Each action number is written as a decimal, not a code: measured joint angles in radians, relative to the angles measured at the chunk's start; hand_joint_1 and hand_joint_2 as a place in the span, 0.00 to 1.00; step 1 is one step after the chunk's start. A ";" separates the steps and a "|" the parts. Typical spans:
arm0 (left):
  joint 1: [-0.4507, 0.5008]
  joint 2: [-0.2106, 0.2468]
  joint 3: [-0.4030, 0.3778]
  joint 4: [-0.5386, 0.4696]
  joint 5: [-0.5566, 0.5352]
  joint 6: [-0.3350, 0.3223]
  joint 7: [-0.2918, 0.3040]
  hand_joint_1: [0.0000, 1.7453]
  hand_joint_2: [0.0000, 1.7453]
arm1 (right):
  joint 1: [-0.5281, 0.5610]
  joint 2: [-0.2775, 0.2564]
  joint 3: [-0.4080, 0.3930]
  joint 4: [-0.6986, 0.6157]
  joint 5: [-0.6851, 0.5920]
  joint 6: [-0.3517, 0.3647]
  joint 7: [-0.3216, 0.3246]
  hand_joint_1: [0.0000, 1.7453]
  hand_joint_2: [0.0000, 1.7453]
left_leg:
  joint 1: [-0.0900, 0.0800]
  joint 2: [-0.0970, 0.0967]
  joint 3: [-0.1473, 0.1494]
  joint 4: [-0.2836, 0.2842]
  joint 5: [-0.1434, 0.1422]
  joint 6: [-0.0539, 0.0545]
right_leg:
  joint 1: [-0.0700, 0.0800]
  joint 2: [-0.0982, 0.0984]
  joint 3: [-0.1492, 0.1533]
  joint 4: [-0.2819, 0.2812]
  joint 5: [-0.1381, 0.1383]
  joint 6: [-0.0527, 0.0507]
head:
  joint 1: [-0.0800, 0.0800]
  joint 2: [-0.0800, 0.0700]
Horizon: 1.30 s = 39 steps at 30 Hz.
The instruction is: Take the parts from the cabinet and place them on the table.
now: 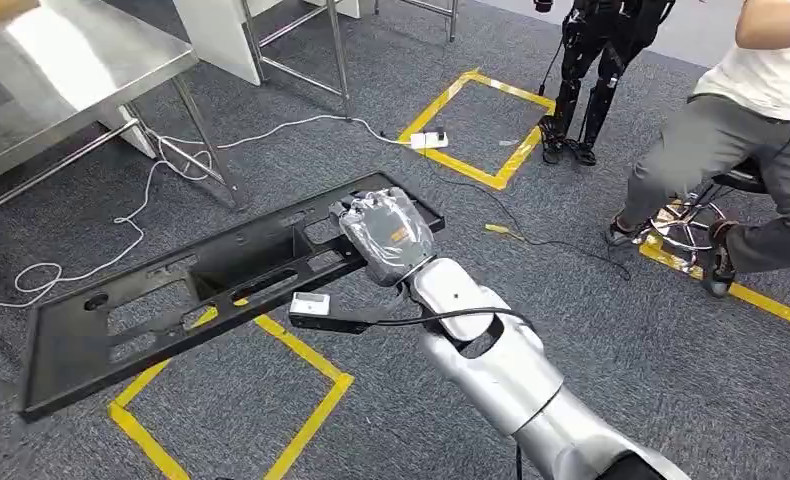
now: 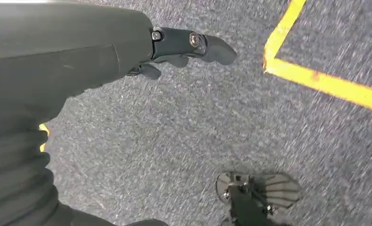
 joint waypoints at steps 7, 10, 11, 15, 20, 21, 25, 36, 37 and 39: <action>0.001 -0.002 0.000 0.000 -0.002 -0.007 -0.007 0.00 1.00 | 0.003 0.002 0.000 0.000 0.005 0.000 0.003 1.00 1.00 | 0.029 0.020 -0.158 0.314 -0.140 -0.046 | -0.004 0.000 0.011 -0.003 -0.005 -0.019 | -0.011 0.000; 0.000 -0.002 0.000 0.000 -0.002 -0.008 -0.007 0.00 1.00 | 0.002 0.003 0.001 0.000 0.007 0.001 0.003 1.00 1.00 | 0.029 0.020 -0.068 0.110 -0.008 -0.035 | -0.002 0.003 0.023 -0.003 -0.011 -0.018 | -0.011 0.000; 0.000 -0.002 0.000 0.000 -0.002 -0.007 -0.007 0.00 1.00 | 0.001 0.004 0.001 0.000 0.007 0.001 0.003 1.00 1.00 | 0.026 0.020 -0.021 0.018 0.029 -0.024 | -0.002 0.004 0.028 -0.005 -0.013 -0.017 | -0.011 0.000; -0.001 0.001 0.000 0.000 -0.003 -0.008 -0.010 0.00 1.00 | 0.000 0.006 0.001 0.000 0.007 0.002 0.003 1.00 1.00 | 0.010 0.021 -0.010 -0.003 0.010 -0.008 | -0.006 0.002 0.031 -0.022 -0.012 -0.002 | -0.017 0.000; -0.007 -0.001 0.000 0.000 -0.010 -0.007 -0.010 0.00 1.00 | -0.007 0.005 0.000 -0.001 0.008 0.003 0.003 1.00 1.00 | 0.015 0.019 0.036 -0.065 0.036 0.025 | 0.006 0.002 -0.069 0.181 -0.093 -0.015 | -0.008 0.000; -0.007 -0.001 0.000 0.000 -0.010 -0.007 -0.010 0.00 1.00 | -0.004 0.001 0.000 0.000 0.008 0.003 0.004 1.00 1.00 | 0.013 0.018 0.035 -0.064 0.034 0.027 | 0.005 0.002 -0.117 0.260 -0.117 -0.015 | -0.010 0.000; -0.006 -0.003 0.000 0.000 -0.010 -0.010 -0.006 0.00 1.00 | 0.002 -0.003 0.000 0.000 0.010 0.006 0.005 1.00 1.00 | 0.012 0.012 0.033 -0.047 0.022 0.016 | -0.002 0.001 -0.078 0.129 -0.035 0.026 | -0.007 0.000; -0.007 -0.003 0.000 0.000 -0.011 -0.016 0.003 0.00 1.00 | 0.002 0.006 0.001 0.000 0.011 0.009 0.006 1.00 1.00 | 0.031 0.019 -0.107 0.259 -0.156 -0.045 | -0.011 0.003 -0.006 0.000 0.010 -0.012 | -0.013 0.000; -0.006 -0.003 0.000 0.000 -0.011 -0.018 0.003 0.00 1.00 | 0.003 0.006 0.001 0.000 0.011 0.010 0.006 1.00 1.00 | 0.033 0.019 -0.136 0.312 -0.169 -0.047 | -0.011 0.003 -0.006 0.000 0.009 -0.012 | -0.012 0.000; -0.006 -0.002 0.000 0.000 -0.011 -0.018 0.005 0.00 1.00 | 0.003 0.006 0.002 0.000 0.011 0.014 0.006 1.00 1.00 | 0.036 0.019 -0.125 0.270 -0.118 -0.046 | -0.010 0.004 -0.006 0.000 0.009 -0.012 | -0.013 0.000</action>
